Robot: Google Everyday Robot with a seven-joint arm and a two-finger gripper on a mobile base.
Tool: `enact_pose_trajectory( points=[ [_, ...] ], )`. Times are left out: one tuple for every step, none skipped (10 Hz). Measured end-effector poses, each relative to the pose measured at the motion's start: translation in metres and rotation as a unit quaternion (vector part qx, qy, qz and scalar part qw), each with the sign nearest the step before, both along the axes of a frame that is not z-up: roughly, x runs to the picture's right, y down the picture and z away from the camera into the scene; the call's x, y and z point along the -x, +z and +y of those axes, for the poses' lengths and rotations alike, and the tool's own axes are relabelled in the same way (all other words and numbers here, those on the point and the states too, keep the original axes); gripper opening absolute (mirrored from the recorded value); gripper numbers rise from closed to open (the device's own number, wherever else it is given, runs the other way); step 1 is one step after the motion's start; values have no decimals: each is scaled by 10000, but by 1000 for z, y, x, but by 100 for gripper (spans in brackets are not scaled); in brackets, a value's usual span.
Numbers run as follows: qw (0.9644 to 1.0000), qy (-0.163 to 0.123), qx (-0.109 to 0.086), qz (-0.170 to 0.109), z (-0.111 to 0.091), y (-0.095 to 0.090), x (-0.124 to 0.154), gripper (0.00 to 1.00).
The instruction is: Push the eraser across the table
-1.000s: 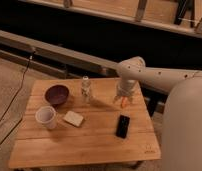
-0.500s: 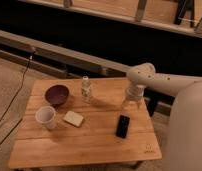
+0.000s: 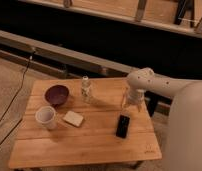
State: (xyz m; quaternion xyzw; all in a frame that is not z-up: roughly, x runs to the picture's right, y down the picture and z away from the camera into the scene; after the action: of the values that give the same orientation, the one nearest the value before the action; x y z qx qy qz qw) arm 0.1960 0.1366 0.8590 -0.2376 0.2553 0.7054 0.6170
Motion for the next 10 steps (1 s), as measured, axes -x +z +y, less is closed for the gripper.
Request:
enact_pose_trajectory(
  points=[
    [10000, -15, 1, 16, 4, 2, -2, 65],
    [10000, -28, 3, 57, 8, 3, -7, 65],
    [10000, -28, 8, 77, 10, 3, -9, 65],
    [9999, -24, 23, 120, 15, 4, -13, 65],
    [9999, -19, 45, 161, 20, 4, -17, 65],
    [9998, -23, 53, 189, 23, 5, -20, 65],
    [9998, -22, 68, 207, 25, 6, -22, 65],
    [9997, -28, 80, 227, 28, 8, -23, 65],
    [9997, -34, 94, 236, 29, 10, -24, 65],
    [9997, -36, 109, 235, 31, 12, -24, 65]
  ],
)
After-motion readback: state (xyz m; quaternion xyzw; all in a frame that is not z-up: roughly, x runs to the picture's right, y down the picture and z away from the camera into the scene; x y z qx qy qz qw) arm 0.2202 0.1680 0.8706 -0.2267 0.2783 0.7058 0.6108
